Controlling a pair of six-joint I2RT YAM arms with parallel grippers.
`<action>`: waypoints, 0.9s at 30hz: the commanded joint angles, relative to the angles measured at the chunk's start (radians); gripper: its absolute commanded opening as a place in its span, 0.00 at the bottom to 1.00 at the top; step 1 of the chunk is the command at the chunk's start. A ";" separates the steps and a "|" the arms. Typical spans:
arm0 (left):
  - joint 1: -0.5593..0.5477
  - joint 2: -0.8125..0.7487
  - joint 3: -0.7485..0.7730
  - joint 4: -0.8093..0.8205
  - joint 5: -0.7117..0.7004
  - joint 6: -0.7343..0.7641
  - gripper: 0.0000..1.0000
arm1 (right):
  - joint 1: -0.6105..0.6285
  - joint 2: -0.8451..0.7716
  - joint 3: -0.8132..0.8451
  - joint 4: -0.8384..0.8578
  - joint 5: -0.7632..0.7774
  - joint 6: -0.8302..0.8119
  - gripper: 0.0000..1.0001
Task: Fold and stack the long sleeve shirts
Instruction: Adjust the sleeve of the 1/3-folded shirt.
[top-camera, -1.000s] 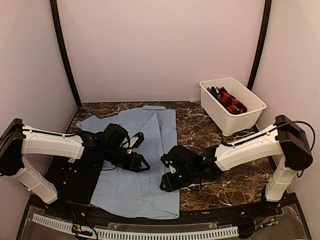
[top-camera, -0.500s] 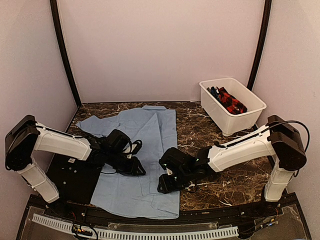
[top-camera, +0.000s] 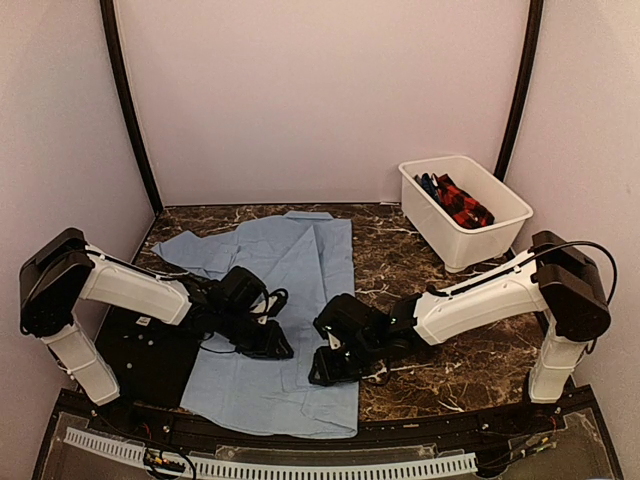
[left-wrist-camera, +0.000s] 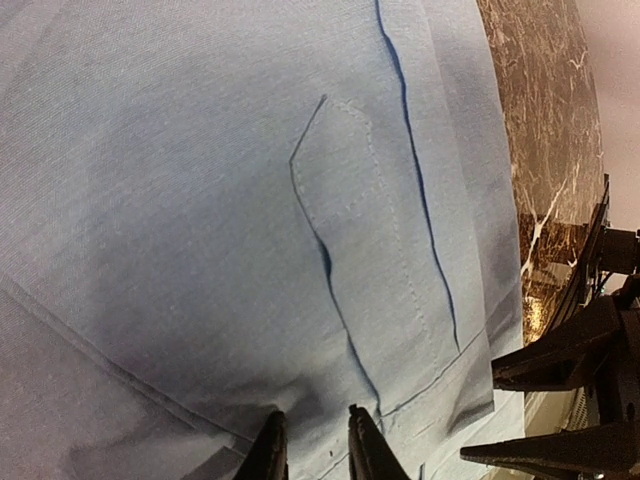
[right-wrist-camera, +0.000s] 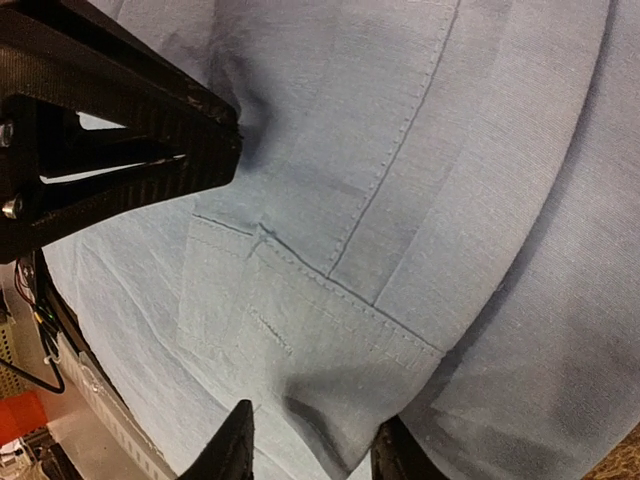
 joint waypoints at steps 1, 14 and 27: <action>-0.008 0.000 -0.014 0.013 0.011 -0.007 0.20 | 0.007 -0.013 0.002 0.036 0.006 0.030 0.30; -0.007 -0.076 0.072 -0.105 -0.086 0.005 0.23 | 0.008 -0.115 -0.043 -0.029 0.030 0.050 0.00; 0.037 -0.079 0.183 -0.154 -0.143 0.010 0.24 | 0.072 -0.189 -0.118 -0.035 0.008 0.110 0.00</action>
